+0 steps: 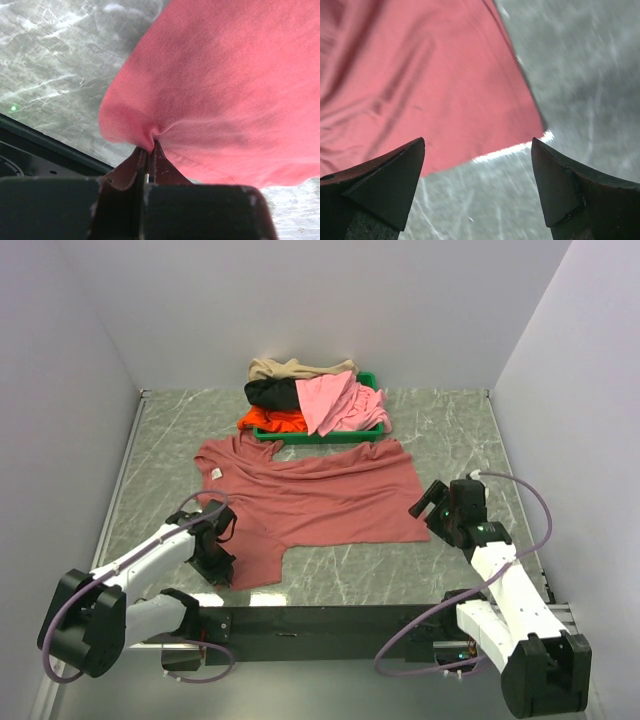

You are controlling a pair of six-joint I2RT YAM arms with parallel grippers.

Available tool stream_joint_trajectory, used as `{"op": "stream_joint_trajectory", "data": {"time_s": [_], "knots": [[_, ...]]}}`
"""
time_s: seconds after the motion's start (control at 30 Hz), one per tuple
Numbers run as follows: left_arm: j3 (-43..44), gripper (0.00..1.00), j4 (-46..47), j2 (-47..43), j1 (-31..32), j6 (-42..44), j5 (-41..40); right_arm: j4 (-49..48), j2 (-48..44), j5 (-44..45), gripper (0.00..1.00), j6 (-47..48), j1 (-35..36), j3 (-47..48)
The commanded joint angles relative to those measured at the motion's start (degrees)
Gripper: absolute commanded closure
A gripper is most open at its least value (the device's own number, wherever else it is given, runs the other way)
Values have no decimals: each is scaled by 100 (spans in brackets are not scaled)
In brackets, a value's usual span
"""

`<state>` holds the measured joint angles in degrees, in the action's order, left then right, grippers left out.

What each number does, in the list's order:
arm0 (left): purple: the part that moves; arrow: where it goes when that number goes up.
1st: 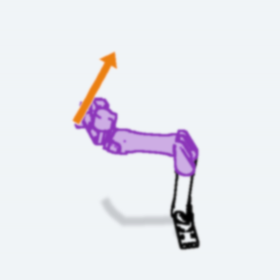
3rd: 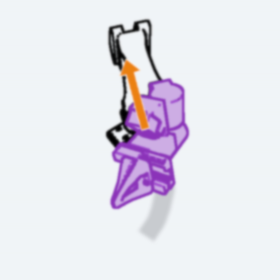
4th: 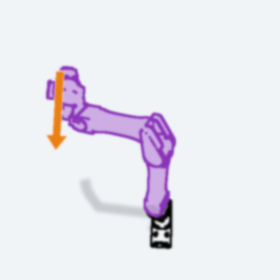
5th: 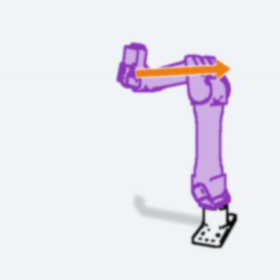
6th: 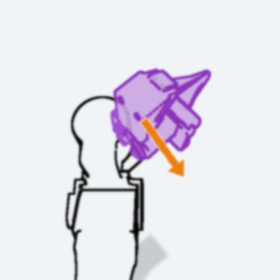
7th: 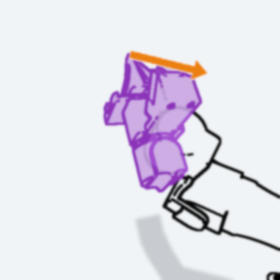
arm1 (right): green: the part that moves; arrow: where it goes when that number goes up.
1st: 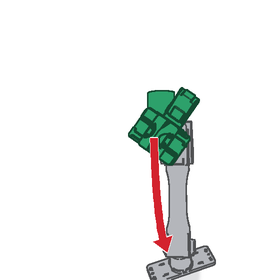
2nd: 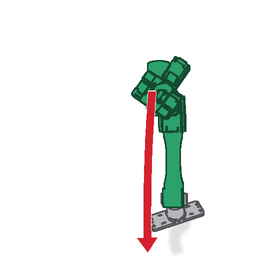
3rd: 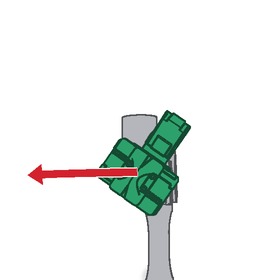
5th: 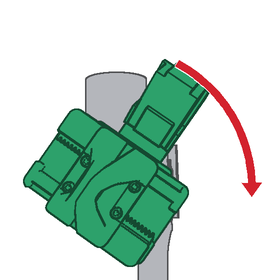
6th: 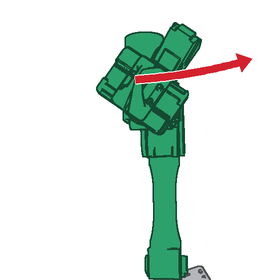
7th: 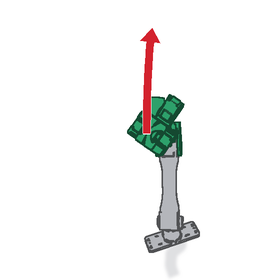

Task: Fold and stack the t-shirts
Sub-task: Flatten the tshirt out

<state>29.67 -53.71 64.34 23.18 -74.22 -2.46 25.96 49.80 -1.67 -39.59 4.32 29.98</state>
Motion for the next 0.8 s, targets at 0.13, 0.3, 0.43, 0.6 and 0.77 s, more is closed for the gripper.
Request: {"op": "stream_joint_trajectory", "data": {"time_s": [0.13, 0.3, 0.43, 0.6, 0.77], "knots": [[-76, 99, 713, -404, 11, 249, -554, 358, 90, 263, 8, -233, -27, -396], [-146, 99, 889, -685, 11, 259, -677, -124, 732, 194, 18, -294, -10, -396], [-286, 100, 986, -983, 11, 153, -668, -485, 1469, 185, 24, -338, -1, -300], [-269, 99, 871, -1230, 11, 135, -782, -714, 1901, 317, 50, -417, 140, -168], [-58, 99, 600, -1292, 11, -117, -896, -811, 1955, 343, 84, -435, 201, -168]]}}
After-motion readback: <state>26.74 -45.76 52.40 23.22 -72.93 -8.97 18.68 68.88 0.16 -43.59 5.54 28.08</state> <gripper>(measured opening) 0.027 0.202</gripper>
